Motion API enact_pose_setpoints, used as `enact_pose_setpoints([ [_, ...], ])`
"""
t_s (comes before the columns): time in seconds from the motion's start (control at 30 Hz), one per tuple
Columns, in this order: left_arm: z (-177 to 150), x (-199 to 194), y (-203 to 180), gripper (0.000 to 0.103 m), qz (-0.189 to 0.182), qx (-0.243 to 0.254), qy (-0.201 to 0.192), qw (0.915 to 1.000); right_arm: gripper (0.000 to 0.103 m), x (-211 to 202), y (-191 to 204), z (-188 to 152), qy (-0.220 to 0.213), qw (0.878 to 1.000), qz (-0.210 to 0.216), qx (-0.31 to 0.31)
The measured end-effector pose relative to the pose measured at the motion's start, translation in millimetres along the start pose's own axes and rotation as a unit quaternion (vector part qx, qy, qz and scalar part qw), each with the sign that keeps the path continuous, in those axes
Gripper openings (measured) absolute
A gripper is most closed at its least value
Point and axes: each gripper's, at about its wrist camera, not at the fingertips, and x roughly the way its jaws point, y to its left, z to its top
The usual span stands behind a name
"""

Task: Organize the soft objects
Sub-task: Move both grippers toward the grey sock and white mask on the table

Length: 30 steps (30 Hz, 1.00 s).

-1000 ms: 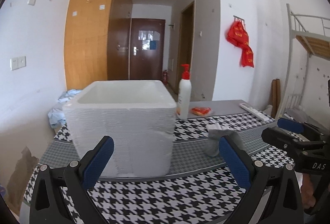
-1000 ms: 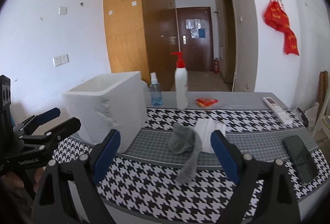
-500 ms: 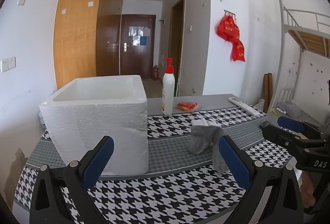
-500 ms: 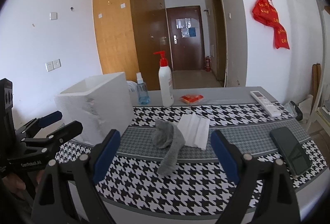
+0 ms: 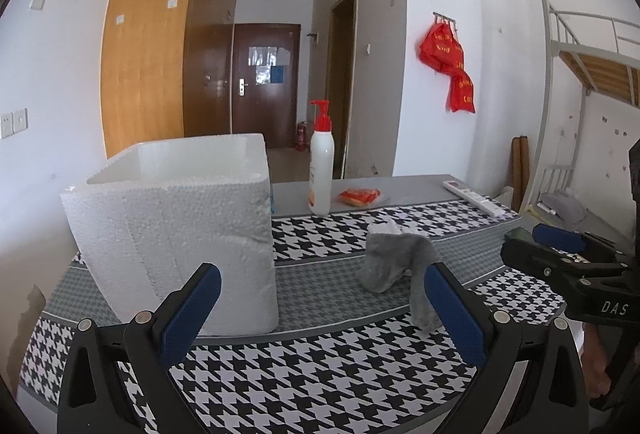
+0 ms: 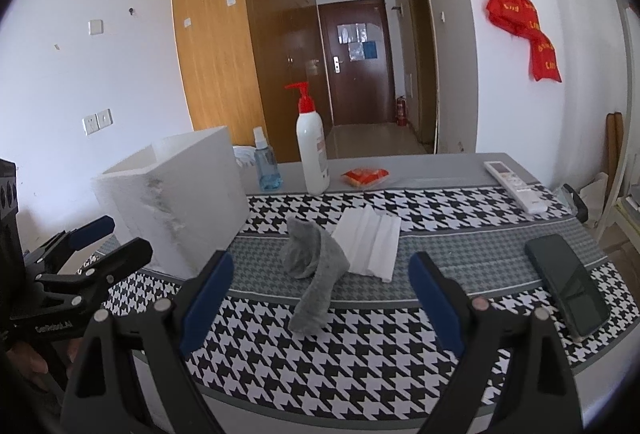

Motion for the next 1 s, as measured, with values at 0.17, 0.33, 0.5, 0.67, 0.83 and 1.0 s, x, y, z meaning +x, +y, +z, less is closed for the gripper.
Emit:
enact_pose_setpoints([
  [0.17, -4, 10, 1, 0.102, 0.001, 0.0, 0.013, 0.9999, 0.092, 13, -2, -1, 0.014, 1.0, 0.002, -0.001],
  [0.33, -10, 21, 1, 0.102, 0.002, -0.002, 0.03, 0.9996, 0.092, 25, -3, -1, 0.027, 1.0, 0.004, -0.004],
  [0.5, -11, 26, 2, 0.102, 0.01, -0.001, 0.038, 0.9992, 0.092, 39, -5, -1, 0.042, 0.999, 0.007, 0.0],
  [0.67, -10, 32, 5, 0.102, 0.013, -0.007, 0.042, 0.999, 0.092, 52, -3, 0, 0.052, 0.999, 0.007, -0.006],
  [0.83, -12, 36, 9, 0.102, 0.017, -0.007, 0.047, 0.9987, 0.092, 61, -4, 2, 0.058, 0.998, 0.006, -0.002],
  [1.0, -10, 41, 13, 0.102, 0.02, -0.01, 0.048, 0.9986, 0.088, 71, -3, 3, 0.068, 0.998, 0.007, -0.003],
])
